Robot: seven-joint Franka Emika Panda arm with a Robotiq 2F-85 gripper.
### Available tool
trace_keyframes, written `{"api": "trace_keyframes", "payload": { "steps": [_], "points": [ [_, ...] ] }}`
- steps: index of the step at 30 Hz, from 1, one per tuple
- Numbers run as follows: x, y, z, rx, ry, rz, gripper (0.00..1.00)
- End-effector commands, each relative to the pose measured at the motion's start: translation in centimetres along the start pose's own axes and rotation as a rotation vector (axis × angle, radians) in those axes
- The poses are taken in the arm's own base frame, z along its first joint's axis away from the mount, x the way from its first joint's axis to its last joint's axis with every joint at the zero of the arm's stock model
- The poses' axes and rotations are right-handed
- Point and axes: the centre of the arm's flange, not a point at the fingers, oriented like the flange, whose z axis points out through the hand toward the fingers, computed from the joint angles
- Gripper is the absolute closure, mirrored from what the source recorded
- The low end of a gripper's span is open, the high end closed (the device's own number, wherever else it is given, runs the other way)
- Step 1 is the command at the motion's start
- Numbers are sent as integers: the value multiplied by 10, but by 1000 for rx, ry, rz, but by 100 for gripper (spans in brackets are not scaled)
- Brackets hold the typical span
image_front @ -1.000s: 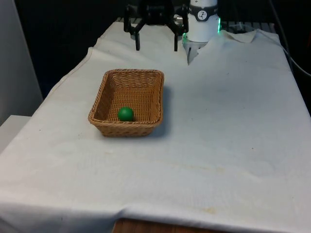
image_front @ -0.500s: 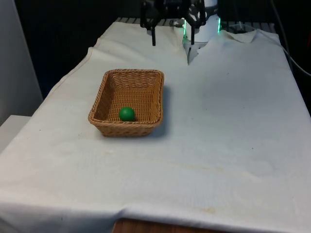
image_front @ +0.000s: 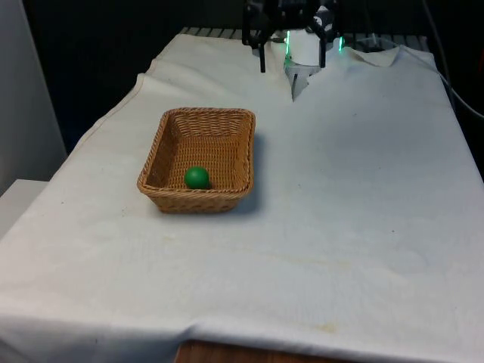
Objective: Pick up the ball and place it into the basket.
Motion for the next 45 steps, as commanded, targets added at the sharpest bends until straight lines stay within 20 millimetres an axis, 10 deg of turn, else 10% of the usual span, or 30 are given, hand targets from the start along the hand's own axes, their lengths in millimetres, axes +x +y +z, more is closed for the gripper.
{"api": "trace_keyframes", "payload": {
  "steps": [1, 20, 45],
  "points": [
    [1, -2, 0, 1, 1, -6, 0],
    [-9, -52, -2, -3, -26, -70, 0],
    [-17, -52, 6, 0, -39, 70, 0]
  ]
}}
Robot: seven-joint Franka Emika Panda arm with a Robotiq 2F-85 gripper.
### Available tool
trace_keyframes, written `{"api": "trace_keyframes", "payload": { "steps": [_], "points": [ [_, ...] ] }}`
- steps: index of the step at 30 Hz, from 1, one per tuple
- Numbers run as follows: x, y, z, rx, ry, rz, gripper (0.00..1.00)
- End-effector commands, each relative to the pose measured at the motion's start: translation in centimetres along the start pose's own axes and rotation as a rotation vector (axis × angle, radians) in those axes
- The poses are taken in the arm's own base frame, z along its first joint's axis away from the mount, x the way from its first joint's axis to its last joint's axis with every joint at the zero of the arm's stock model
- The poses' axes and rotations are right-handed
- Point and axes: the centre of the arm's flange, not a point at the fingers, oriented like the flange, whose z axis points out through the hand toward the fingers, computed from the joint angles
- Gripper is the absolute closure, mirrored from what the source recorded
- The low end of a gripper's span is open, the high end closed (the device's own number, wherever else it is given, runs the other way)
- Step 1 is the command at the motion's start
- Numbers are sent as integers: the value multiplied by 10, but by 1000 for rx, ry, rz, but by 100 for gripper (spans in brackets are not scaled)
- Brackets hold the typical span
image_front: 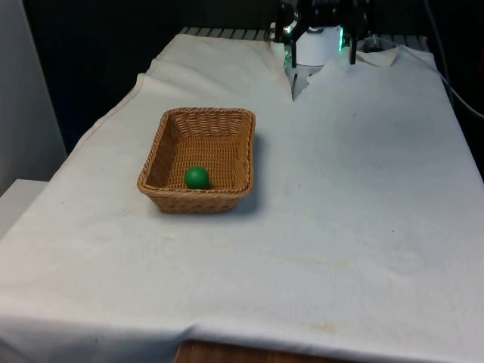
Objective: Pick up the ball and place it into the basket.
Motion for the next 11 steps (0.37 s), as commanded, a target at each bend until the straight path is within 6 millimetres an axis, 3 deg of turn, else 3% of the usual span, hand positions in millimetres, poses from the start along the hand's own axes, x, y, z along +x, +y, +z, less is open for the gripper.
{"api": "trace_keyframes", "payload": {
  "steps": [1, 11],
  "points": [
    [0, 1, 1, -2, 5, 10, 0],
    [-4, 1, 7, -1, -13, 60, 0]
  ]
}}
